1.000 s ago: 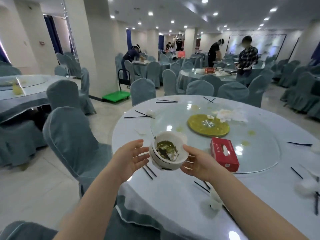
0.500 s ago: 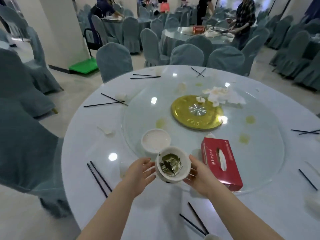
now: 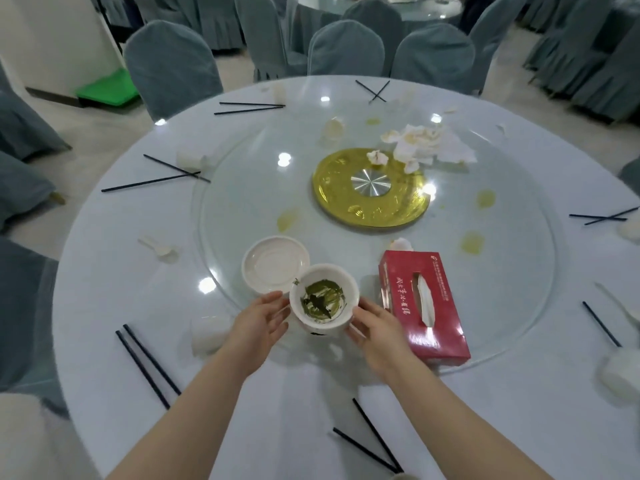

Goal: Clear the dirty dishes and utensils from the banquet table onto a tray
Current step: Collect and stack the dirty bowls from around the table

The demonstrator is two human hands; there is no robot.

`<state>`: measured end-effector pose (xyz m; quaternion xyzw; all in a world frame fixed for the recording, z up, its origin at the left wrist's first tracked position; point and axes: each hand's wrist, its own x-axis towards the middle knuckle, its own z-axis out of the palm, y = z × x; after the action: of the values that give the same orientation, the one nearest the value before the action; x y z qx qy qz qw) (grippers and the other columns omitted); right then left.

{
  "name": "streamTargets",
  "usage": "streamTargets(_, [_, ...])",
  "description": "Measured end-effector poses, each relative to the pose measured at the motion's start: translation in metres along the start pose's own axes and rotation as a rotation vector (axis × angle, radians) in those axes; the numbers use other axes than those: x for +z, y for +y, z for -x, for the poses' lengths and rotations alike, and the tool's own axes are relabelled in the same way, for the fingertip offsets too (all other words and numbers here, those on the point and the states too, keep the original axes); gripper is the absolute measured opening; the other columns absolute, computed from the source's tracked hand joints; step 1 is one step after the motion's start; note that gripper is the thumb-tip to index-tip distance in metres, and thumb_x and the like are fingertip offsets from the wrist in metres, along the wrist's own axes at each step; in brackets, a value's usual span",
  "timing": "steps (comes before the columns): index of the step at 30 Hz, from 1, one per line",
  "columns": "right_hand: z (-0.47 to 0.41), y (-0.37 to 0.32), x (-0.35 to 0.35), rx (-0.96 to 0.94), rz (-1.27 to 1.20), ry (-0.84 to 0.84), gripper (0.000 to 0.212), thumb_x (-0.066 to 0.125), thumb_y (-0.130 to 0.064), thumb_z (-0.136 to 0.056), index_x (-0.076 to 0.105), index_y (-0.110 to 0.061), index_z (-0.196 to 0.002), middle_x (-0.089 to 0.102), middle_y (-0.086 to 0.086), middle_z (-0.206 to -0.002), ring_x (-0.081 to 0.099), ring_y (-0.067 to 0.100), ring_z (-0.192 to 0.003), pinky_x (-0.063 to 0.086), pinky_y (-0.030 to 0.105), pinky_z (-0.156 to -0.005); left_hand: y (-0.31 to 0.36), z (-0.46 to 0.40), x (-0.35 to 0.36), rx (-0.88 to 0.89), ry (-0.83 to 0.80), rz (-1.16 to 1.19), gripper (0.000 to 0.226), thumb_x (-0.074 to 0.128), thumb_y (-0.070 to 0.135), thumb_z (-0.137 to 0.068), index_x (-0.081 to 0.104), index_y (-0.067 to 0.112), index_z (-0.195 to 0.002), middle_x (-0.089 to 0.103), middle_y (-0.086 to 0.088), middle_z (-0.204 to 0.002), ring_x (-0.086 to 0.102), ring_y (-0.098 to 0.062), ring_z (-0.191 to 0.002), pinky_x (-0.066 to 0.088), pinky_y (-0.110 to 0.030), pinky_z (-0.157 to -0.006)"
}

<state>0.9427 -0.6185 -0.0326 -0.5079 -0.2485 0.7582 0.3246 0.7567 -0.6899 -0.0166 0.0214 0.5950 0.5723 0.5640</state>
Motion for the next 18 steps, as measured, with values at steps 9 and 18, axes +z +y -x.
streamTargets(9, [0.019,0.012,-0.019,0.179,-0.118,0.080,0.014,0.057,-0.005,-0.093,0.061,0.004,-0.102,0.062,0.018,-0.101,0.061,0.032,-0.091,0.055,0.040,-0.084,0.005,-0.022,-0.113,0.446,0.187,-1.694,0.060,0.058,0.022,-0.092,0.036,0.017,-0.147,0.037,-0.002,-0.152,0.023,-0.024,-0.144,0.017,-0.039,-0.117])
streamTargets(18, [0.052,0.017,-0.027,0.156,0.041,0.004,0.017,0.056,-0.010,-0.094,0.064,0.000,-0.105,0.068,0.018,-0.109,0.065,0.033,-0.103,0.052,0.040,-0.093,-0.003,0.003,-0.104,0.478,0.319,-1.366,0.064,0.070,0.037,-0.081,0.046,0.021,-0.138,0.056,-0.003,-0.131,0.054,-0.025,-0.115,0.047,-0.037,-0.087])
